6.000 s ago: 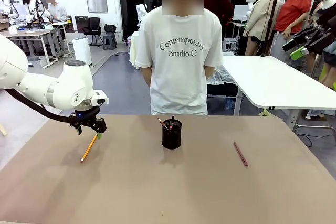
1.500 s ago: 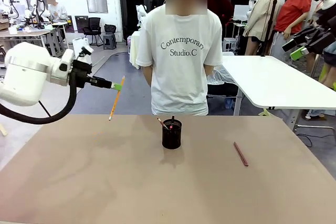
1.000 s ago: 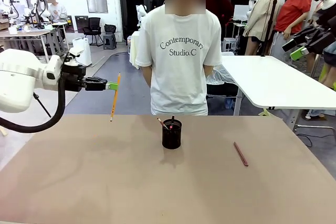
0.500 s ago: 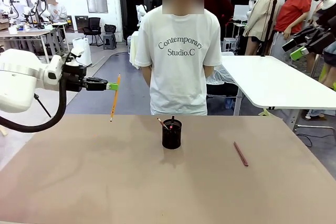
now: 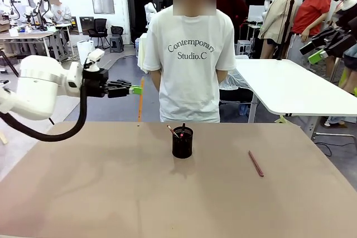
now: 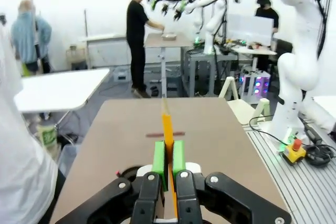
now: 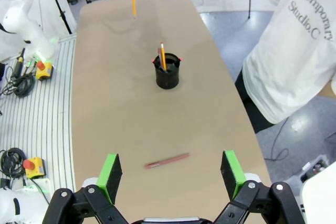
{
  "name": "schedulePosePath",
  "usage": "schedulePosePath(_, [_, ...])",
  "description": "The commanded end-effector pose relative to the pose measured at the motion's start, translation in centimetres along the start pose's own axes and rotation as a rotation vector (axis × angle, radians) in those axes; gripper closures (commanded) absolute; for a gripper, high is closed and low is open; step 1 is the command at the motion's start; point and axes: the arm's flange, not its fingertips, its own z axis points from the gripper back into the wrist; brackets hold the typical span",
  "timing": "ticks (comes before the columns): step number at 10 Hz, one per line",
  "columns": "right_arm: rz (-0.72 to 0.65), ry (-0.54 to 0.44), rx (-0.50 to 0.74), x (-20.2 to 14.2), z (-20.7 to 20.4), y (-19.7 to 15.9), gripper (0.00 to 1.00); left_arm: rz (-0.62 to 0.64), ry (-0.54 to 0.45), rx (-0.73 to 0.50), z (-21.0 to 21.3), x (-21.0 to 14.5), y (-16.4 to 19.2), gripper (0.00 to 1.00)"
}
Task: Place the pens into the pen holder.
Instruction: Pick up a writing instrument from the table and place it into the Pen holder.
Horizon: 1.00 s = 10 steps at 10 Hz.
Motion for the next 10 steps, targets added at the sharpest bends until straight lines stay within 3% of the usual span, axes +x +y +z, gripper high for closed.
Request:
schedulePosePath(1, [0.004,-0.005,0.001,0.1,0.0,0.2,0.0,-0.087,-0.072,-0.069,-2.1,-0.1,2.0,1.0])
schedulePosePath(3, [0.004,-0.005,0.001,0.1,0.0,0.2,0.0,-0.238,-0.121,-0.09,-5.6,-0.2,3.8,1.0])
schedulePosePath(5, [0.004,-0.005,0.001,0.1,0.0,0.2,0.0,-0.297,-0.189,-0.16,-8.8,-0.4,4.4,1.0])
schedulePosePath(10, [0.004,-0.005,0.001,0.1,0.0,0.2,0.0,-0.321,-0.218,-0.15,-12.7,-3.2,7.7,1.0])
